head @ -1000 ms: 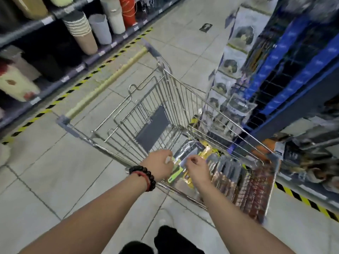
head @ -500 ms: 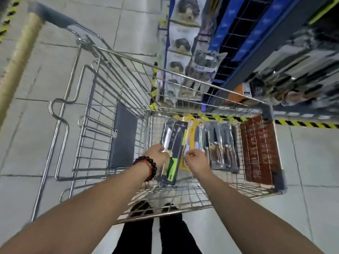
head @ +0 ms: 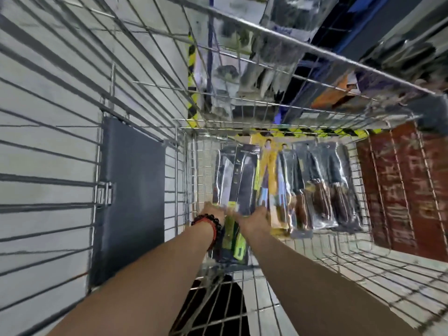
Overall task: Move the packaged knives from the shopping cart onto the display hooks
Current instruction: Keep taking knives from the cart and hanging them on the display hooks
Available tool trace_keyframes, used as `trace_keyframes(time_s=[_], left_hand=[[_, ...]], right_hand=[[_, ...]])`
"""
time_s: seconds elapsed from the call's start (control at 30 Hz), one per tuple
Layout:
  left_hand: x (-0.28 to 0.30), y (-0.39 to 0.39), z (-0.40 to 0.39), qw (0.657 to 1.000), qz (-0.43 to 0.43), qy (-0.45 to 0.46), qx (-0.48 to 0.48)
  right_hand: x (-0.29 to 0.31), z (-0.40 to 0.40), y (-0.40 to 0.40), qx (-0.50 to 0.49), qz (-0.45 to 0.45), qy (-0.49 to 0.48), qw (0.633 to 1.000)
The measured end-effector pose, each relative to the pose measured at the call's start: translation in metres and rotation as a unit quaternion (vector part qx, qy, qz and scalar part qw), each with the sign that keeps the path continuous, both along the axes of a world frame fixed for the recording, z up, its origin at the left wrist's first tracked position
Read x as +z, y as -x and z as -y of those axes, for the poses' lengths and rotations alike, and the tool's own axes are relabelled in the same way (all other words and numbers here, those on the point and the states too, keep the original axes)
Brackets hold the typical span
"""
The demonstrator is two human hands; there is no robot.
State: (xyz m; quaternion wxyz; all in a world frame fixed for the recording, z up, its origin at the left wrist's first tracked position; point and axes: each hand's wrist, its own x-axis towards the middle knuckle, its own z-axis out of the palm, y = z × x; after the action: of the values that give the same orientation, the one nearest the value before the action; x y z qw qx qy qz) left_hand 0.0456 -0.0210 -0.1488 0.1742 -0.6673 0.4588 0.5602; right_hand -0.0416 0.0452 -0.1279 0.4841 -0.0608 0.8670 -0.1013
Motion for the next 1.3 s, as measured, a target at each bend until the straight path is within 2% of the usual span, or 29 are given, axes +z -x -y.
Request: trace_keyframes(time_s=[0.07, 0.17, 0.33, 0.4, 0.5, 0.6, 0.7, 0.9, 1.03, 1.13, 1.3], left_hand=[[-0.008, 0.004, -0.001, 1.0, 0.002, 0.009, 0.023], [-0.017, 0.004, 0.003, 0.996, 0.053, 0.072, 0.007], [-0.021, 0.012, 0.007, 0.992, 0.093, 0.083, -0.012], [-0.02, 0.016, 0.006, 0.991, 0.104, 0.078, -0.019], [-0.019, 0.019, 0.004, 0.988, 0.111, 0.104, -0.021], [-0.011, 0.016, 0.004, 0.989, 0.067, 0.132, -0.006], [0.006, 0.011, 0.008, 0.991, 0.003, 0.136, 0.016], [0.102, -0.013, 0.035, 0.979, -0.068, 0.168, 0.093], [0.193, -0.021, 0.043, 0.968, -0.162, 0.149, 0.123], [0.257, -0.03, 0.025, 0.962, -0.197, 0.139, 0.128], [0.345, -0.04, 0.005, 0.942, -0.249, 0.211, 0.077]], right_hand=[[-0.009, -0.002, -0.003, 0.015, -0.009, -0.02, 1.0], [-0.013, -0.001, -0.001, 0.026, 0.006, -0.021, 0.999], [-0.027, -0.012, 0.015, 0.044, 0.009, 0.014, 0.999], [-0.024, -0.017, 0.024, 0.067, 0.027, 0.009, 0.997], [0.003, -0.014, 0.037, 0.033, 0.049, 0.002, 0.998], [0.016, -0.014, 0.046, -0.025, 0.057, 0.024, 0.998], [0.04, -0.011, 0.039, -0.032, 0.07, 0.043, 0.996], [0.128, -0.008, 0.035, -0.094, 0.119, 0.14, 0.978], [0.2, -0.02, 0.03, -0.134, 0.166, 0.208, 0.955], [0.253, -0.038, 0.032, -0.169, 0.157, 0.263, 0.937], [0.355, -0.074, 0.03, -0.216, 0.118, 0.383, 0.89]])
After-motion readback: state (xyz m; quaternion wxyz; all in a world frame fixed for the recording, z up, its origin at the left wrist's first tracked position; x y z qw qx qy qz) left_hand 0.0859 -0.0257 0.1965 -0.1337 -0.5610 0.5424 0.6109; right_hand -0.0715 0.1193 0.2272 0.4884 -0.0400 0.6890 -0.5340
